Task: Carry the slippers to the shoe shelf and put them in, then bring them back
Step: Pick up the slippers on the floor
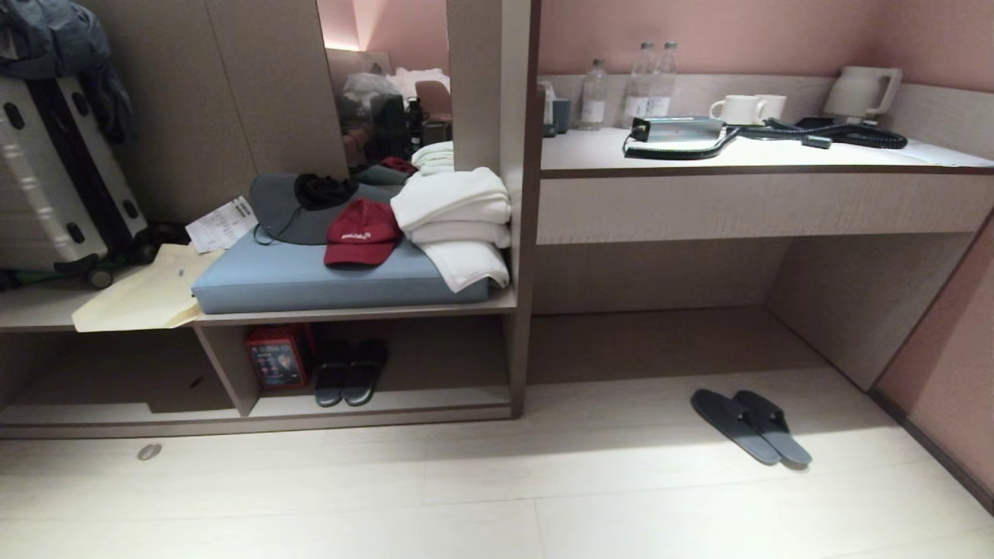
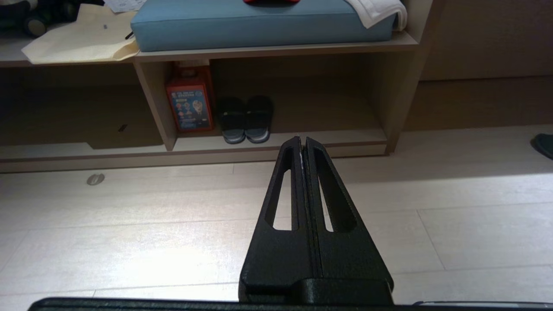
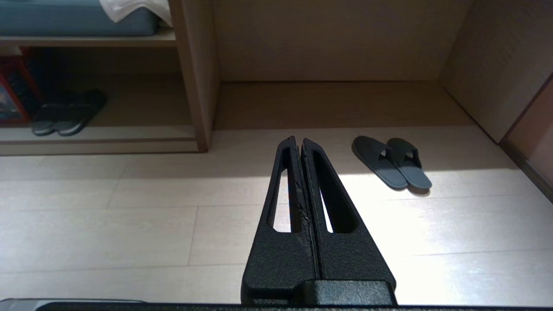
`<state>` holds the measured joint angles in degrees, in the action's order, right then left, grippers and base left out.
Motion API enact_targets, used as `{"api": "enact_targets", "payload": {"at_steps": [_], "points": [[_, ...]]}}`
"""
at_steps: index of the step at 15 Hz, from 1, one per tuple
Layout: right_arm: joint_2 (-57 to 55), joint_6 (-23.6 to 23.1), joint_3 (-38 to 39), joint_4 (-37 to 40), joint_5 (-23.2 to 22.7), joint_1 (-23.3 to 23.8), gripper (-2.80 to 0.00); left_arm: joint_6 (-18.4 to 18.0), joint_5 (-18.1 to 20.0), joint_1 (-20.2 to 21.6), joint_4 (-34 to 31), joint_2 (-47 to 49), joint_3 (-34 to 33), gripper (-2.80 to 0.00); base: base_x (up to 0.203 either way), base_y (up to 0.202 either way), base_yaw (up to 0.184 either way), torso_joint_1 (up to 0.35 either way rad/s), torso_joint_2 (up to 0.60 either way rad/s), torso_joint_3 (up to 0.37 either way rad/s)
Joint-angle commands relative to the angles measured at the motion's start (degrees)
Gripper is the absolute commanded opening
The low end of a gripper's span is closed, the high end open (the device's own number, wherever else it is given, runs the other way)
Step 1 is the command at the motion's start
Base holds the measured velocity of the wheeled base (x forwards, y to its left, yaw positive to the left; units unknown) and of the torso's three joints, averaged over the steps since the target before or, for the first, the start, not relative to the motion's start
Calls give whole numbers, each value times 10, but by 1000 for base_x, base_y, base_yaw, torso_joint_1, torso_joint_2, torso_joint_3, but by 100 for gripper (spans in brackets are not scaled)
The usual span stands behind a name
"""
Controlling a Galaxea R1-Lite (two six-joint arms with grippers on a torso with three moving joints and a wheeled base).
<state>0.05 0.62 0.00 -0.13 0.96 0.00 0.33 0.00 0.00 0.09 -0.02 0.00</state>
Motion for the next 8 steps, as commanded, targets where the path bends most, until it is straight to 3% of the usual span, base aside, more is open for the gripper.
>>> {"api": "enact_targets", "payload": {"at_steps": [1,8], "points": [[0,0,0,0,0,0,-280,0,0,0,0,0,0,-280,195,0,0,2,2,1],[0,-1,0,0,0,0,-280,1,0,0,0,0,0,-280,196,0,0,3,4,1]]}}
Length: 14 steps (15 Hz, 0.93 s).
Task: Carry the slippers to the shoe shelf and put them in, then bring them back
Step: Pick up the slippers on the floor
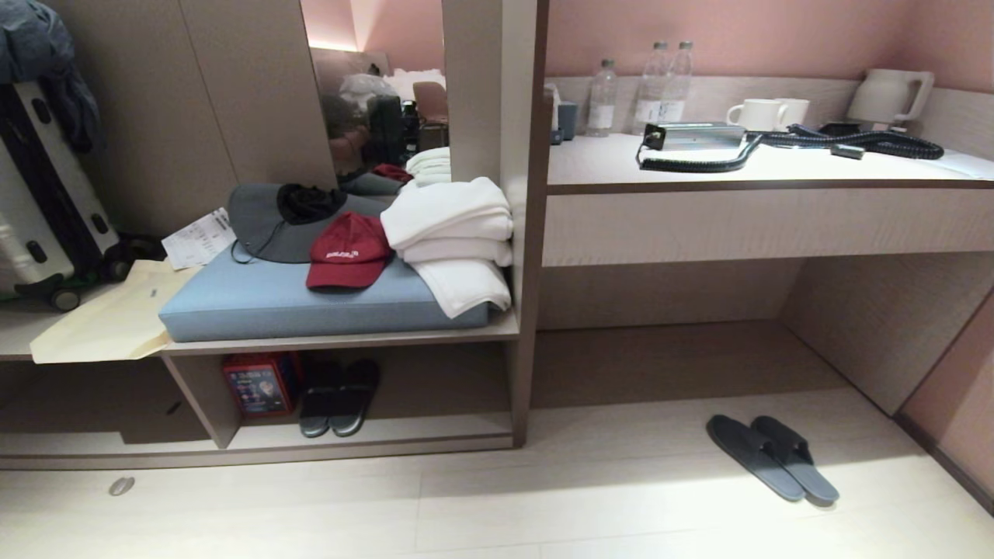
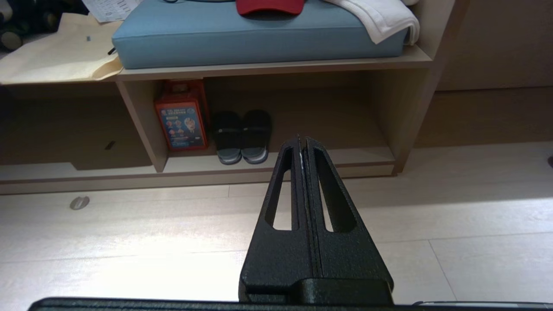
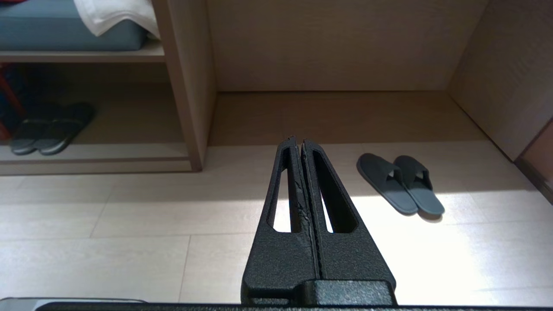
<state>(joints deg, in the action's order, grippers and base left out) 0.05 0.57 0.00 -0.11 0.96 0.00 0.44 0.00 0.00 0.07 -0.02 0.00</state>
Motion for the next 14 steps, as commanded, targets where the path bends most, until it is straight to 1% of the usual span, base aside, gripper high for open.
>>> {"api": "enact_targets", "payload": {"at_steps": [1,6,8,14], "points": [[0,0,0,0,0,0,-280,0,0,0,0,0,-1,-280,195,0,-1,0,2,2],[0,0,0,0,0,0,-280,0,0,0,0,0,-1,-280,195,0,-1,3,6,3],[0,-1,0,0,-1,0,-280,1,0,0,0,0,0,-280,133,0,2,3,0,1],[0,-1,0,0,-1,0,-280,0,0,0,0,0,0,-280,0,0,0,0,0,0]]}}
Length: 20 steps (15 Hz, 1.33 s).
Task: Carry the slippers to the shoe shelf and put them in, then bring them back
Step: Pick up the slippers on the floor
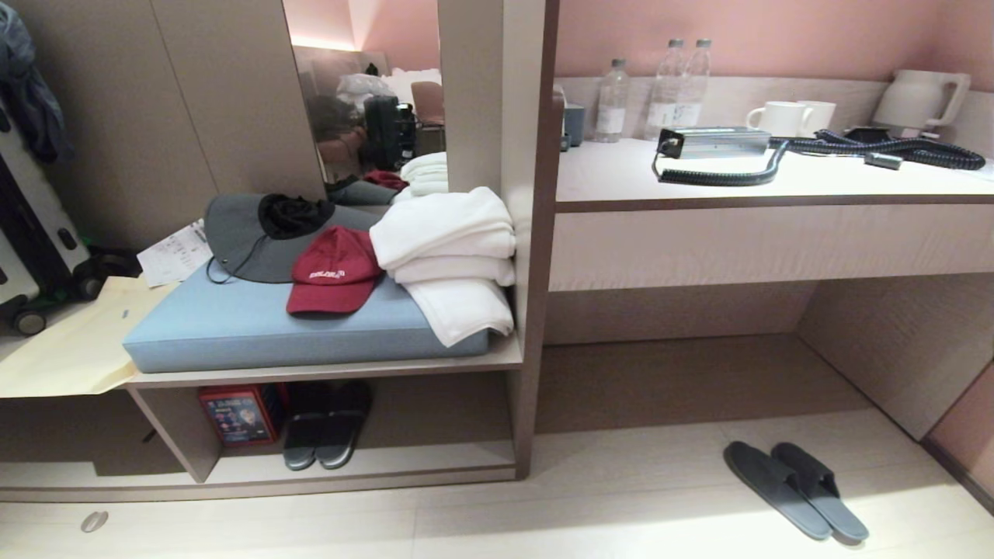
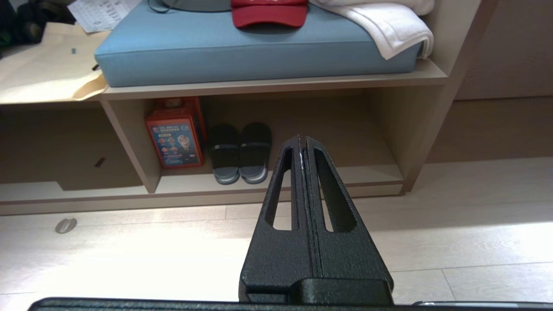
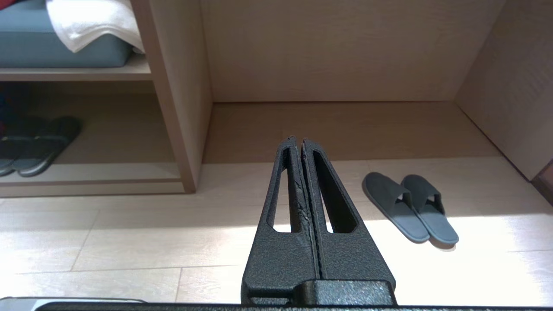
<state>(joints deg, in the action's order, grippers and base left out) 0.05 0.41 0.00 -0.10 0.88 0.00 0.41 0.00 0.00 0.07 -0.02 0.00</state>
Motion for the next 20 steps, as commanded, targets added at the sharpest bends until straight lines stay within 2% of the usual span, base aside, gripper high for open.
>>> {"api": "enact_targets", "payload": {"at_steps": [1,4,20], "points": [[0,0,0,0,0,0,-280,0,0,0,0,0,-1,-280,0,0,0,0,0,0],[0,-1,0,0,0,0,-280,0,0,0,0,0,0,-280,-1,-74,-2,0,2,2],[0,6,0,0,-2,0,-280,0,0,0,0,0,-1,-280,0,-197,2,2,3,1]]}}
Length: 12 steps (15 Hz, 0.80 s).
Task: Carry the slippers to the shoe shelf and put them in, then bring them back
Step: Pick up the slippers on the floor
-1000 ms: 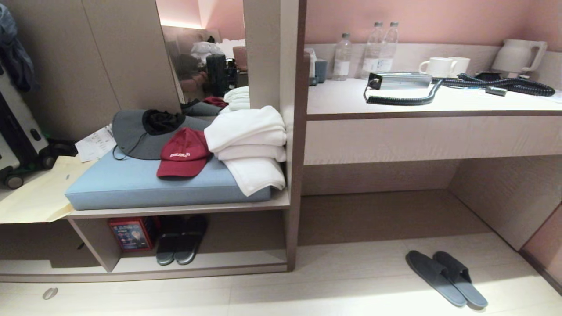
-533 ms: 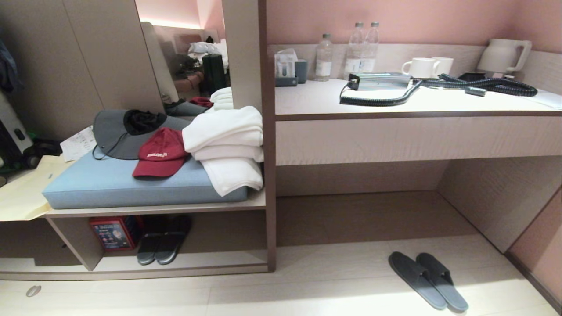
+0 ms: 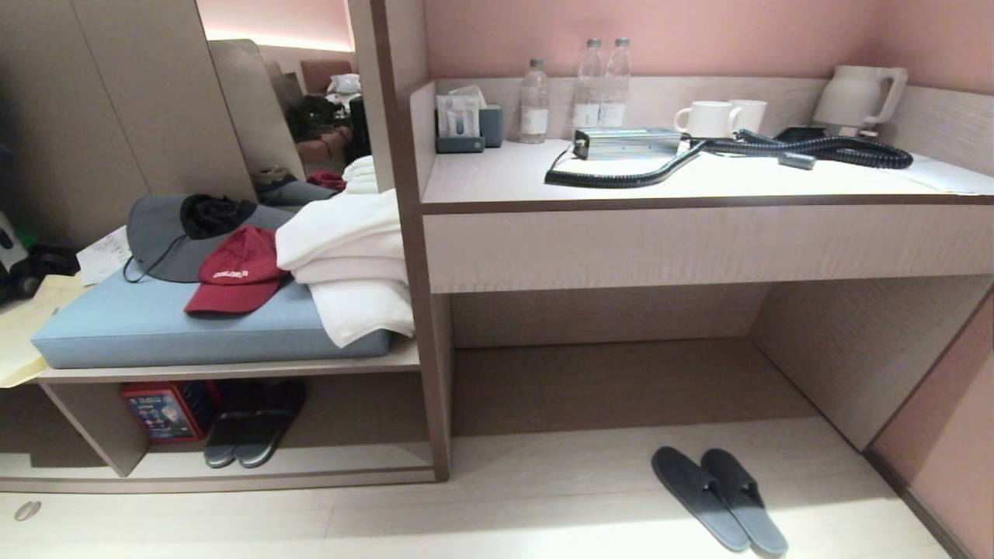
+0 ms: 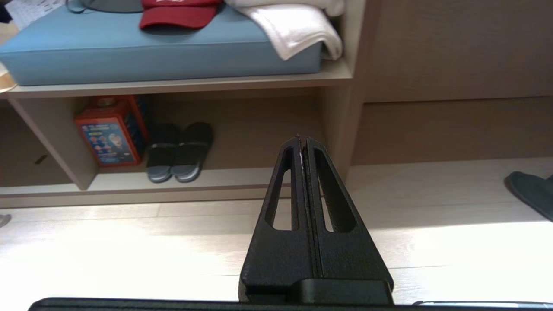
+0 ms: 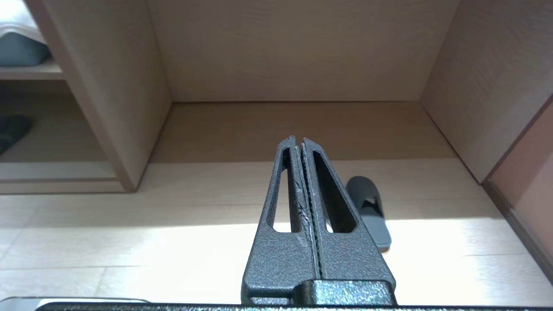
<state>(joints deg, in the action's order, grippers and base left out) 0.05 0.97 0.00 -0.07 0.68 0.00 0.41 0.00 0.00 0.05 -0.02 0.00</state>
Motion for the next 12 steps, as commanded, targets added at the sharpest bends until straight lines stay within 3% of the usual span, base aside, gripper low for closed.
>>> {"api": "enact_targets", "payload": {"at_steps": [1,12], "points": [[0,1,0,0,0,0,-280,0,0,0,0,0,0,-280,0,-196,0,2,2,7],[0,1,0,0,0,0,-280,0,0,0,0,0,-1,-280,0,-198,1,2,3,3]]}}
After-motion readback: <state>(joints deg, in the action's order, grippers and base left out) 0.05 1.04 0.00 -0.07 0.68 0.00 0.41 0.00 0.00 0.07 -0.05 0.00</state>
